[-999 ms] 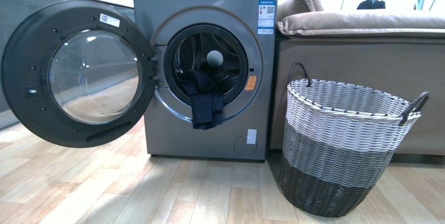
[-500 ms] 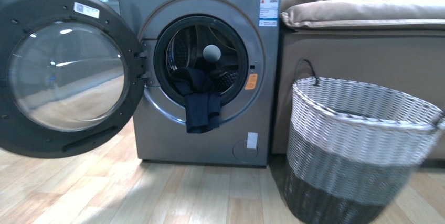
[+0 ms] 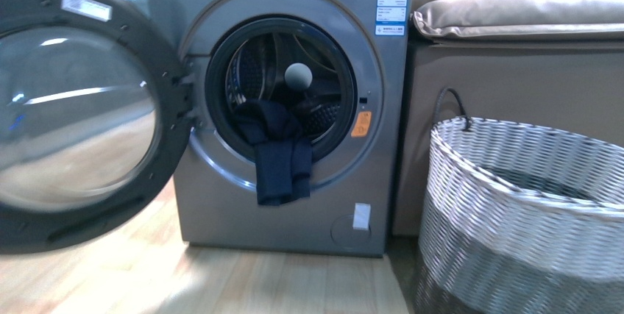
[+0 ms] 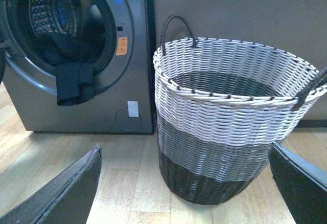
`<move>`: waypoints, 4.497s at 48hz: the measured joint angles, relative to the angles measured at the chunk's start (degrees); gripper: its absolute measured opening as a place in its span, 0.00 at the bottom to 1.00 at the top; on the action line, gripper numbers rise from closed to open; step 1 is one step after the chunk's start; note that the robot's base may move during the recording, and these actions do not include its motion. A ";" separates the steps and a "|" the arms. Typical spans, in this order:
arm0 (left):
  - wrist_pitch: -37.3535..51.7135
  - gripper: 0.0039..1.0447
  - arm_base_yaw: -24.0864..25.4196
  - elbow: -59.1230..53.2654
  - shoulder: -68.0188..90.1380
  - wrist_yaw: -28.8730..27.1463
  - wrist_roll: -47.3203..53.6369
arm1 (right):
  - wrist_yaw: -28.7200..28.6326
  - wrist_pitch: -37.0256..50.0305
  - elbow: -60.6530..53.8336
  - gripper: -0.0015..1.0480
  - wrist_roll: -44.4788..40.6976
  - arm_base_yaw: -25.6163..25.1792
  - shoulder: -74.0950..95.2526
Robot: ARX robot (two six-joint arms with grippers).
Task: Collect clothes from washing machine
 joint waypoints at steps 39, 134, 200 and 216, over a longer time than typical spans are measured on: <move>0.00 0.94 0.00 0.02 0.04 0.13 0.02 | 0.13 -0.04 0.00 0.93 0.00 0.00 0.11; 39.82 0.94 -5.88 29.55 76.78 10.16 -1.18 | 0.04 -0.09 0.00 0.93 0.00 0.00 0.00; 12.63 0.94 -10.60 71.17 117.85 5.35 9.97 | 0.04 -0.09 0.00 0.93 0.00 0.00 0.00; 11.72 0.94 -15.28 69.13 117.81 7.61 7.74 | 0.04 -0.09 0.00 0.93 0.00 0.00 0.00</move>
